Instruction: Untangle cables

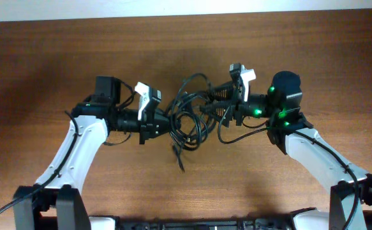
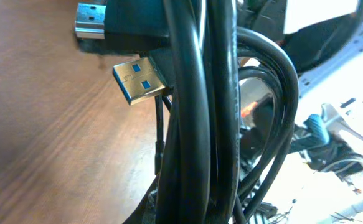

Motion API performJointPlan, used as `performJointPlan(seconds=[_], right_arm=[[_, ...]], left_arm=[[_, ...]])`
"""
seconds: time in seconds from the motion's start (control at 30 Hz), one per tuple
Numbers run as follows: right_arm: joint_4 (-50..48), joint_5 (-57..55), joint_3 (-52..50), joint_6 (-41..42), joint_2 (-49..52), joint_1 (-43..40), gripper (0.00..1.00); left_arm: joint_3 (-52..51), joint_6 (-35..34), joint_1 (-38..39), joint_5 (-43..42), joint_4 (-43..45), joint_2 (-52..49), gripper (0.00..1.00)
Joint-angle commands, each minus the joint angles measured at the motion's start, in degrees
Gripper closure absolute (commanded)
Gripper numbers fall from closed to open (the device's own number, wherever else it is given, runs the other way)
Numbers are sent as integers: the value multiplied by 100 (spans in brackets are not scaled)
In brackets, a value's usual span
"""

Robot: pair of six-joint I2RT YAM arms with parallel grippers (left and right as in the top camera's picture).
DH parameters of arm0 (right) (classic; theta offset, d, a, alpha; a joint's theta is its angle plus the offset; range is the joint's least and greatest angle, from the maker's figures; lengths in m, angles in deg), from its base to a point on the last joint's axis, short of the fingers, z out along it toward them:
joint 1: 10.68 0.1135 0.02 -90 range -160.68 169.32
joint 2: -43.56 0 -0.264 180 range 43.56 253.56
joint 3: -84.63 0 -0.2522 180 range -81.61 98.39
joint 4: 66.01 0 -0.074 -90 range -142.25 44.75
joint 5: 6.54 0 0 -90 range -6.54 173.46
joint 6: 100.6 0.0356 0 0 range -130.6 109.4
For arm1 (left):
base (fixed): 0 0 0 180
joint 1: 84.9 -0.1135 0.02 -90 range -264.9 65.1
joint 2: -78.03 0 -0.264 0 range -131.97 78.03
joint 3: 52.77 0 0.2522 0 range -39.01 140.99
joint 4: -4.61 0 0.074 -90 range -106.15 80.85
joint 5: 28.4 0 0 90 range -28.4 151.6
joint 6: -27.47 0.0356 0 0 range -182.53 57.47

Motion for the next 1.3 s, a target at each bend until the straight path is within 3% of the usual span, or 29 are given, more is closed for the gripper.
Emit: performJointPlan(seconds=[0.0, 0.1, 0.2, 0.33, 0.37, 0.4, 0.63, 0.9, 1.1, 1.13, 1.17, 1.2, 1.27], right_arm=[[-136, -229, 26, 260, 13, 7, 26], [-140, -179, 26, 444, 13, 4, 30], [-245, -52, 26, 527, 13, 4, 41], [-247, 247, 26, 573, 13, 7, 77], [-247, 319, 26, 573, 13, 4, 94], [-247, 334, 26, 573, 13, 4, 96], [-160, -511, 26, 588, 13, -439, 96], [1353, -2726, 26, 140, 13, -1047, 96], [2186, -4181, 26, 20, 13, -1132, 96], [2249, -4183, 26, 24, 13, -1132, 86], [2277, -4103, 26, 26, 13, -1123, 65], [2277, -3969, 26, 26, 13, -1121, 52], [2223, -2741, 26, 17, 13, -1121, 21]], left_arm=[[7, 424, 92, -380, -240, 13, 100], [4, 481, 138, -201, -365, 13, 100], [0, 479, 151, 20, -446, 13, 100], [0, 481, 151, 31, -470, 13, 100], [0, 479, 151, 162, -485, 13, 100], [0, 476, 149, 308, -518, 13, 100], [-2, 479, 144, 1104, -1235, 13, 100], [7, 474, 83, 820, -1408, 13, 100], [9, 70, -525, 1384, -1408, 13, 100], [9, -70, -719, 1416, -1408, 13, 100], [9, -127, -903, 1318, -1412, 13, 100], [9, -125, -962, 1287, -1410, 13, 100], [7, 330, -977, 1403, -1405, 13, 100]])
